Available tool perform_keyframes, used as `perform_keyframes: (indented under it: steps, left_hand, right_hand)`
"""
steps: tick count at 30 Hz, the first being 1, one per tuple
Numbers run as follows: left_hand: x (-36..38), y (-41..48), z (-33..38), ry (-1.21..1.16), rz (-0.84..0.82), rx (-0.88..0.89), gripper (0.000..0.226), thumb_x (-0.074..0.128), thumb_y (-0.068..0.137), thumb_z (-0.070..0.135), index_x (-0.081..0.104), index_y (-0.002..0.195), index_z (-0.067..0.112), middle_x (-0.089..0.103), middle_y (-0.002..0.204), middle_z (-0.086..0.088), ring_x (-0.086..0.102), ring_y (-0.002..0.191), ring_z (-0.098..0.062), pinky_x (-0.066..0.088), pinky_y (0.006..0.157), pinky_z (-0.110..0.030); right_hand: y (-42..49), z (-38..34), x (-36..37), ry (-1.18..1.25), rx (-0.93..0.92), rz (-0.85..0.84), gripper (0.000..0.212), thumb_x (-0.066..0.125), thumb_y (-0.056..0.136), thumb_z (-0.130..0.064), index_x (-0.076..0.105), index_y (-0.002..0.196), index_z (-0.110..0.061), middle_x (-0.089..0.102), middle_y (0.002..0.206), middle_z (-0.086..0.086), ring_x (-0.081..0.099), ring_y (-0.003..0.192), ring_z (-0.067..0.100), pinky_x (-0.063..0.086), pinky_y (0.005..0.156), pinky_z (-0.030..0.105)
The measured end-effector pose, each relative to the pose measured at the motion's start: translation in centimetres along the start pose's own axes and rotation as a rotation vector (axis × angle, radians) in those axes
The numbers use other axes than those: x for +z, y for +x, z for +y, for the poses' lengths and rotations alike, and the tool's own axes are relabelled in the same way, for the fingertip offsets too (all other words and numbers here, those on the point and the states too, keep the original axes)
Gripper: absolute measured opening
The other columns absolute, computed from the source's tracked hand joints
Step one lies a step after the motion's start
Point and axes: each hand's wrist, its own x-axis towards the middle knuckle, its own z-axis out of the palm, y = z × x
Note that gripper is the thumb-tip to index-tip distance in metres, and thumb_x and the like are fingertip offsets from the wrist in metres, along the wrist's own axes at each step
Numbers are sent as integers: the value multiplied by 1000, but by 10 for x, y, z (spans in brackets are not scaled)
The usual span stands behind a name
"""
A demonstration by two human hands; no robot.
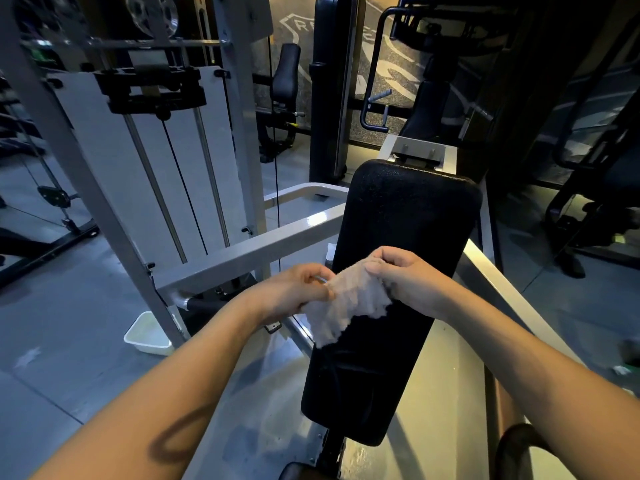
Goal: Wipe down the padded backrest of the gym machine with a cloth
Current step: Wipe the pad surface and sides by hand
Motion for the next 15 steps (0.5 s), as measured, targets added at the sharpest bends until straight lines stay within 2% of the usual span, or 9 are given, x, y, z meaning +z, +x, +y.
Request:
perform_keyframes:
  steps: [2, 4, 6, 8, 11, 13, 15]
  left_hand:
    - [6, 2, 2, 59, -89, -13, 26, 69, 88, 37, 73, 110, 24, 76, 106, -7, 70, 93, -21, 50, 80, -34]
    - [11, 3, 4, 3, -109, 25, 26, 65, 98, 31, 72, 109, 9, 76, 100, -10, 72, 89, -19, 53, 78, -30]
    - [14, 0, 7, -112, -61, 52, 21, 63, 101, 24, 74, 106, 6, 77, 97, -8, 73, 86, -16, 53, 75, -25]
    - [13, 0, 4, -187, 0, 80, 23, 63, 101, 24, 75, 112, 8, 78, 106, -10, 74, 98, -20, 54, 82, -25]
    - [10, 2, 0, -195, 113, 96, 25, 63, 101, 29, 77, 114, 13, 77, 109, -11, 72, 97, -19, 54, 82, -26]
    - [10, 3, -3, -212, 139, 99, 26, 60, 103, 28, 76, 113, 10, 77, 108, -14, 72, 95, -20, 55, 80, -26]
    - [7, 3, -5, -213, 171, 82, 23, 62, 103, 26, 75, 105, 8, 77, 101, -10, 72, 92, -17, 55, 77, -23]
  right_hand:
    - [0, -3, 2, -47, -3, -11, 20, 67, 98, -29, 64, 106, -11, 68, 93, 6, 60, 82, 24, 48, 77, 38]
    - [3, 1, 6, -92, 45, 32, 22, 71, 95, -28, 63, 115, -23, 74, 101, 3, 69, 85, 20, 55, 79, 36]
    - [6, 9, 12, -178, 102, 159, 27, 74, 93, -32, 58, 114, -27, 72, 102, 4, 70, 81, 16, 58, 74, 34]
    - [8, 19, 18, -260, 103, 269, 21, 68, 96, -39, 58, 107, -26, 69, 100, 1, 70, 82, 17, 59, 76, 37]
    - [4, 24, 25, -174, 40, 168, 27, 57, 99, -52, 66, 104, -27, 71, 104, -5, 69, 102, 14, 57, 92, 35]
    - [3, 23, 33, -239, -18, 73, 20, 65, 95, -49, 67, 100, -29, 71, 95, -10, 67, 92, 6, 54, 85, 24]
    - [8, 24, 39, -309, -54, 61, 16, 74, 91, -41, 65, 92, -27, 67, 85, -11, 63, 82, 3, 51, 78, 22]
